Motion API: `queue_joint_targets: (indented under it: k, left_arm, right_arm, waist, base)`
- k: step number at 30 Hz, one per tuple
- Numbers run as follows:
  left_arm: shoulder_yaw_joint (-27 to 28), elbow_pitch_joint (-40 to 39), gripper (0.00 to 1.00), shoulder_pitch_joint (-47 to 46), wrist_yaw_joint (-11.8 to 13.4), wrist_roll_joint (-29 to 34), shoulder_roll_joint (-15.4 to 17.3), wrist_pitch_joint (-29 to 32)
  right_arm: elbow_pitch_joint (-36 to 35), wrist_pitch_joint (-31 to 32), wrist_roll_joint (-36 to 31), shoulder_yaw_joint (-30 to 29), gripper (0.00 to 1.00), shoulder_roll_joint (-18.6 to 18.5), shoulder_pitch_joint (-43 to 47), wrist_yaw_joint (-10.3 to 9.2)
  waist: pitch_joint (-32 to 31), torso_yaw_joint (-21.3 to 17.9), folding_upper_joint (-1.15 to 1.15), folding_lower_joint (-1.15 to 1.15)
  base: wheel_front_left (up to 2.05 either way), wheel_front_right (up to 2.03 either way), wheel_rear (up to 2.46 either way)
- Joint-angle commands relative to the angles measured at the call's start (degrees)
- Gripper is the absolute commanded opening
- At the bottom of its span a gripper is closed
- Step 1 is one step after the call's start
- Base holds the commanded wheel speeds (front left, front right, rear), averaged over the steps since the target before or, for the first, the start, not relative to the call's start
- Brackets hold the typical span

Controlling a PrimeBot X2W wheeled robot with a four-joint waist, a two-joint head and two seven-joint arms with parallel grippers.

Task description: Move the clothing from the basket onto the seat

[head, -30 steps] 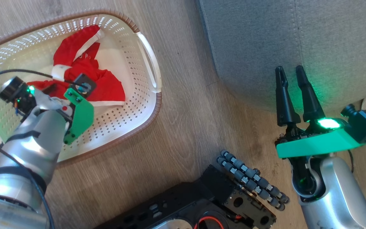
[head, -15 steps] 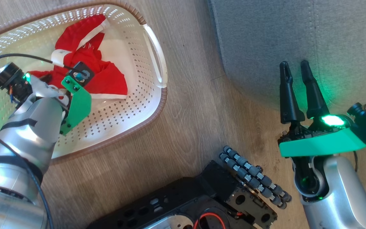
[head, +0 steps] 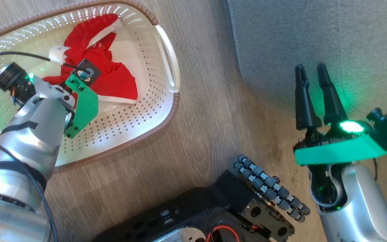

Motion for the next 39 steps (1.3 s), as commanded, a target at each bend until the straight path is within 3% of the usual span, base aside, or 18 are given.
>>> queue_joint_targets:
  k: [1,11,20,29,32,39]
  left_arm:
    - [0.9,-0.6,0.0,1.0,0.5,-1.0,0.8,-0.8]
    - [2.0,-0.6,0.0,3.6,1.6,-3.8,0.8,-4.6]
    - [2.7,-0.6,0.0,8.7,1.5,-7.0,-4.1,-12.4]
    - [4.7,-2.6,0.0,14.3,2.9,-11.1,-6.6,-19.1]
    - [6.0,-6.1,0.0,16.3,3.5,-13.0,-7.1,-19.4]
    - [9.5,-24.3,0.0,24.1,5.5,-15.3,-6.5,-19.4]
  right_arm:
    - [-0.7,-0.4,-0.1,1.0,1.0,-0.2,0.4,-0.01]
    - [1.7,-0.4,-0.1,1.7,1.0,-0.2,-3.4,-0.01]
    - [4.3,-0.4,-3.2,-0.8,1.0,-0.2,-2.2,-0.01]
    - [6.7,-0.4,-6.1,-2.4,1.0,-0.2,0.2,-0.01]
    - [7.4,-0.4,-6.9,-2.8,1.0,-0.2,1.0,-0.01]
    - [8.4,-0.4,-7.2,-3.5,1.0,-0.9,3.2,-0.01]
  waist:
    - [-0.8,-0.2,0.0,0.0]
    - [-6.1,-0.7,0.0,0.0]
    - [-18.0,4.9,0.0,0.0]
    - [-29.4,10.9,0.0,0.0]
    - [-32.5,12.6,0.0,0.0]
    - [-39.9,16.0,0.0,0.0]
  base:
    - [0.0,0.0,0.0]
    - [0.0,0.0,0.0]
    - [0.0,0.0,0.0]
    - [0.0,0.0,0.0]
    - [0.0,0.0,0.0]
    - [0.0,0.0,0.0]
